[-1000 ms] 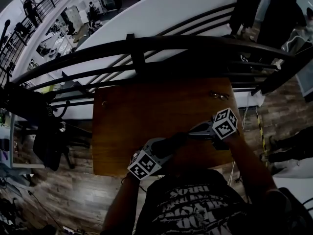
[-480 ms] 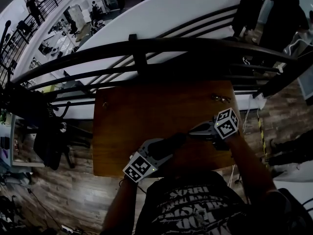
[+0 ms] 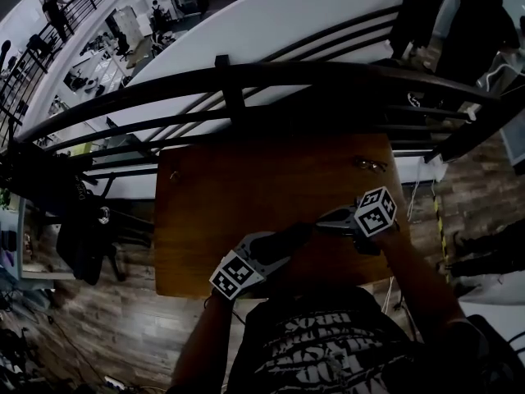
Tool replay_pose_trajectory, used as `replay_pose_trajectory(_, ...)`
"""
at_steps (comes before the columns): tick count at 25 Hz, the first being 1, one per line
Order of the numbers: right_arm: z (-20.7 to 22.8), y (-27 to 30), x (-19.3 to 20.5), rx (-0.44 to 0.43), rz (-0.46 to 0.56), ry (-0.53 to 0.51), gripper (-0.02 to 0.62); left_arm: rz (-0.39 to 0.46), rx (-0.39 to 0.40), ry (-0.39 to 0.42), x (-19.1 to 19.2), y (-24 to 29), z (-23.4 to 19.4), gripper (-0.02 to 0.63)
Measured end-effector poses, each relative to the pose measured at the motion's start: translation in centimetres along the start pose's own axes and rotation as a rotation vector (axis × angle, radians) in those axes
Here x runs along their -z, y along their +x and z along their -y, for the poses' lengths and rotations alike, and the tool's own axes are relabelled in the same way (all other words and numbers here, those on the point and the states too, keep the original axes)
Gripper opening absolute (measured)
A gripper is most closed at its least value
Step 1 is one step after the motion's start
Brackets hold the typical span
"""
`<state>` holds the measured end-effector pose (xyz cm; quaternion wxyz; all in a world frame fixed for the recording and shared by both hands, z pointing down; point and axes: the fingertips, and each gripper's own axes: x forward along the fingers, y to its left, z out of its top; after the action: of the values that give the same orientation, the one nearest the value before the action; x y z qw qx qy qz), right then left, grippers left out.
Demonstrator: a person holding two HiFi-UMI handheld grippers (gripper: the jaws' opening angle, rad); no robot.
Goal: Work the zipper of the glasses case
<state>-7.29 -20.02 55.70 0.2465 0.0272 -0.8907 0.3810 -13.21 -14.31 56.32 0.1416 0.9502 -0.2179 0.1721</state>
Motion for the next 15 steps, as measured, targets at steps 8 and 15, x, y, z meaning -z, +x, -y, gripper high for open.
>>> replay_pose_trajectory(8,4.1,-0.5,1.1,0.205,0.108,0.02,0.0,-0.104,0.013,0.023,3.4,5.2,-0.9,0.259)
replay_pose_trajectory(15,4.5,-0.5,2.1,0.225,0.139,0.045,0.0,-0.208,-0.014,-0.008,7.5,8.8,-2.9,0.259)
